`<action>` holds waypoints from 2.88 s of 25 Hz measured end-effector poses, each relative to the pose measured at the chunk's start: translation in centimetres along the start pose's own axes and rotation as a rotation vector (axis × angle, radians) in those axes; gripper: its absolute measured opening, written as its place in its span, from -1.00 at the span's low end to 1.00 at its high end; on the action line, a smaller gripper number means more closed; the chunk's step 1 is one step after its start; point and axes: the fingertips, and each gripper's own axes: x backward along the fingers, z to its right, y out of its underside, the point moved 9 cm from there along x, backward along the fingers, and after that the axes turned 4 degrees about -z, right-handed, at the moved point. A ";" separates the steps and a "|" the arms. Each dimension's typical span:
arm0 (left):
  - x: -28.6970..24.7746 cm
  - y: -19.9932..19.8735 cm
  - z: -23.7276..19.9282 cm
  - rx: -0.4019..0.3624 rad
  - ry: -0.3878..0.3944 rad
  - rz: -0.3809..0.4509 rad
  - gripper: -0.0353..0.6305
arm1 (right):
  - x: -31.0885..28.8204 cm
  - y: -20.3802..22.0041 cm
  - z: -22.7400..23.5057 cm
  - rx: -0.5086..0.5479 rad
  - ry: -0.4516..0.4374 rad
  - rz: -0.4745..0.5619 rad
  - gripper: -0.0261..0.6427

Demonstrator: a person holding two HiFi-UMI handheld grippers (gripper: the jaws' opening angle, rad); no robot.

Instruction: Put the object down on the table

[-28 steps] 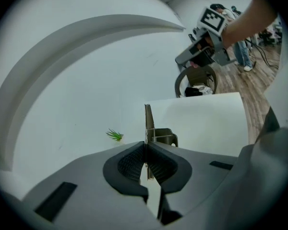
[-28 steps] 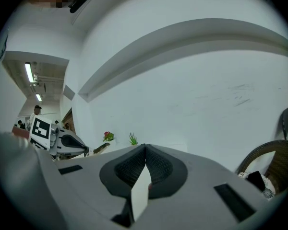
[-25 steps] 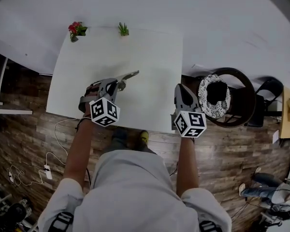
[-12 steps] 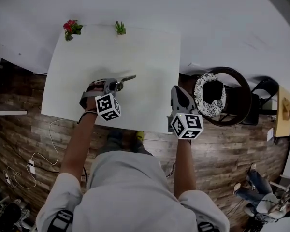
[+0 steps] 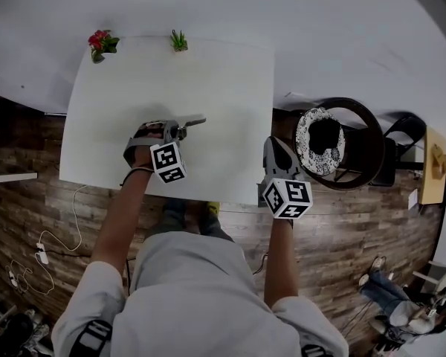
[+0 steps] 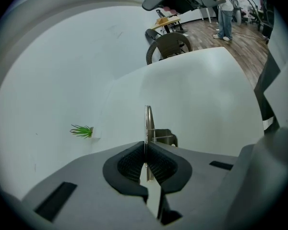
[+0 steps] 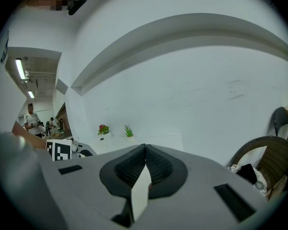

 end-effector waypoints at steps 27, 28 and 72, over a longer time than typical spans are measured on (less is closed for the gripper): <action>-1.5 0.0 2.7 -0.002 0.108 -0.021 -0.66 | 0.3 1.0 0.4 -0.012 0.023 -0.028 -0.90; -1.5 0.0 2.8 0.004 0.109 -0.022 -0.66 | 0.4 1.0 0.4 -0.012 0.024 -0.028 -0.90; 3.8 0.2 0.2 0.656 0.245 0.189 -0.17 | 2.8 0.1 0.8 0.002 -0.025 0.016 -0.90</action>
